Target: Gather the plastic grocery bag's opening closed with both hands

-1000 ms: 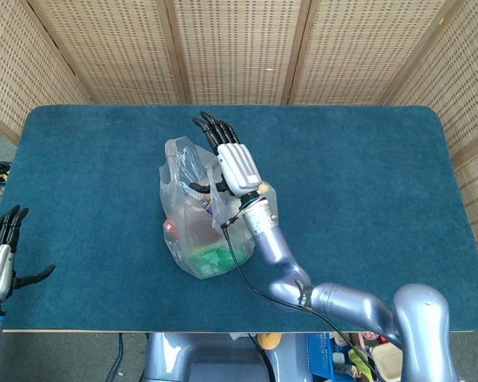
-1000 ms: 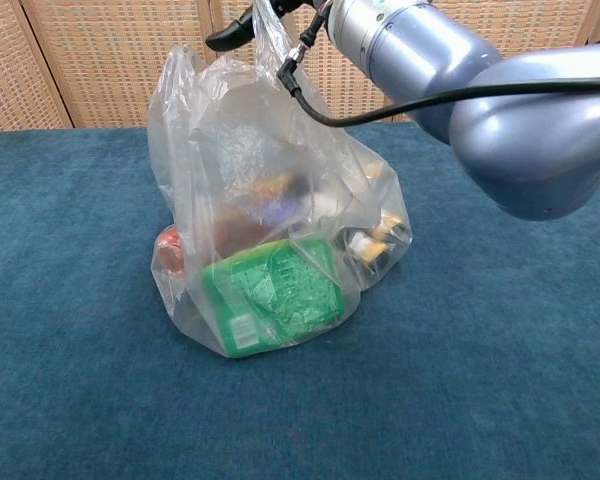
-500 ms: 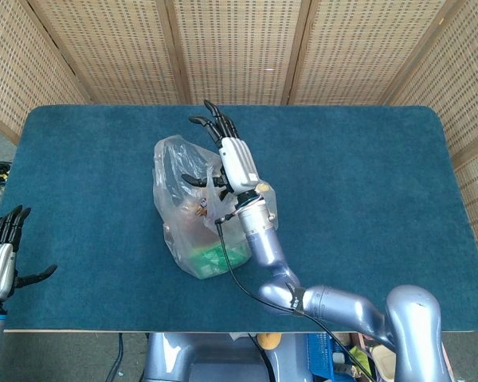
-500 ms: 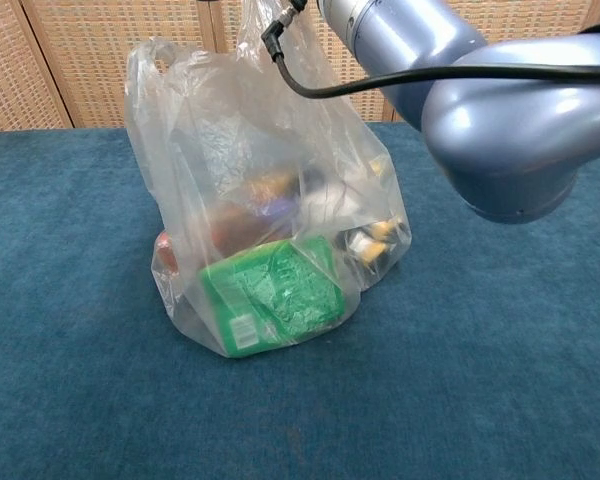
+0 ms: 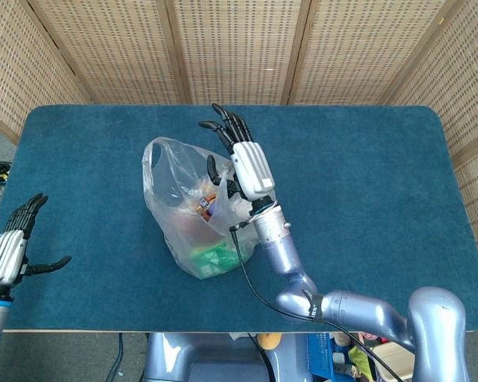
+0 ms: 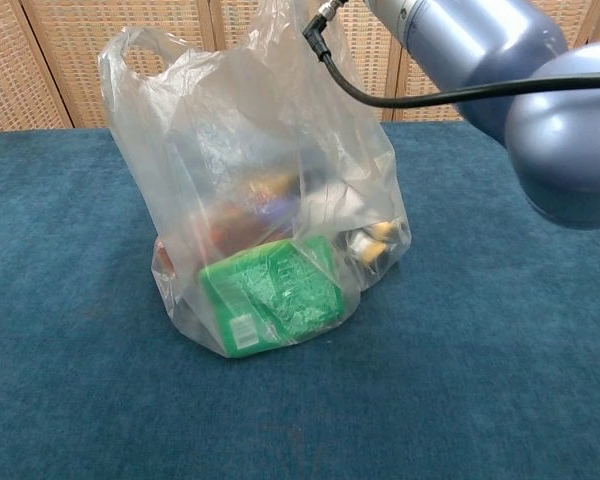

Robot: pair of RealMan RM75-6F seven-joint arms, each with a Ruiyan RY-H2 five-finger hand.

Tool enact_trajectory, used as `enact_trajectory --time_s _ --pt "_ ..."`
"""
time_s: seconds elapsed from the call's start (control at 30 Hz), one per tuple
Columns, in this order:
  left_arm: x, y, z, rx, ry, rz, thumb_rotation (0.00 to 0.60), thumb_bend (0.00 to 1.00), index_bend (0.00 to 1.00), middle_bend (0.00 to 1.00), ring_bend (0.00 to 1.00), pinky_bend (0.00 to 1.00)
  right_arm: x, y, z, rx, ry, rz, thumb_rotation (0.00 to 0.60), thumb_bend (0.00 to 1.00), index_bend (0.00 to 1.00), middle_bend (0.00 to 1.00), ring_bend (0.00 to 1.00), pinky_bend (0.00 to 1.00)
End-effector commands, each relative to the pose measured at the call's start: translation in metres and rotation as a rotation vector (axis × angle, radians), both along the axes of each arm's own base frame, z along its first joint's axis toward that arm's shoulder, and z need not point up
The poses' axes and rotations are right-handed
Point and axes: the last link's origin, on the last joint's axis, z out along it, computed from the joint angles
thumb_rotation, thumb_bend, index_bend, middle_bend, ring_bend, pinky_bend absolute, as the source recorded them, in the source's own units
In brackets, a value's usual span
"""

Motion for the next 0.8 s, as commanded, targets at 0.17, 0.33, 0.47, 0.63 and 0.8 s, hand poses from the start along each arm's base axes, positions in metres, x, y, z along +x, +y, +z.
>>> enact_trajectory --time_s 0.17,0.33,0.47,0.63,0.8 --pt "0.033 0.036 -0.001 -0.153 -0.302 -0.099 0.6 0.14 0.0 0.0 0.0 0.0 -0.009 0.008 0.004 -0.014 0.049 0.005 0.6 0.68 0.2 0.07 0.0 0.0" --pt "0.053 0.062 -0.006 -0.285 -0.517 -0.1 0.6 0.14 0.0 0.0 0.0 0.0 -0.009 0.012 0.007 -0.027 0.074 0.019 0.6 0.68 0.2 0.07 0.0 0.0" --pt "0.071 0.08 -0.018 -0.405 -0.795 -0.08 0.6 0.15 0.0 0.0 0.0 0.0 -0.008 0.014 0.009 -0.029 0.08 0.024 0.6 0.68 0.19 0.08 0.0 0.0" --pt "0.074 0.102 -0.029 -0.492 -1.168 -0.029 0.6 0.15 0.0 0.0 0.0 0.0 -0.008 0.015 0.009 -0.027 0.085 0.022 0.6 0.68 0.19 0.08 0.0 0.0" --pt "0.074 0.119 -0.046 -0.526 -1.404 0.05 0.6 0.15 0.0 0.0 0.0 0.0 -0.007 0.016 0.01 -0.027 0.09 0.03 0.6 0.68 0.19 0.08 0.0 0.0"
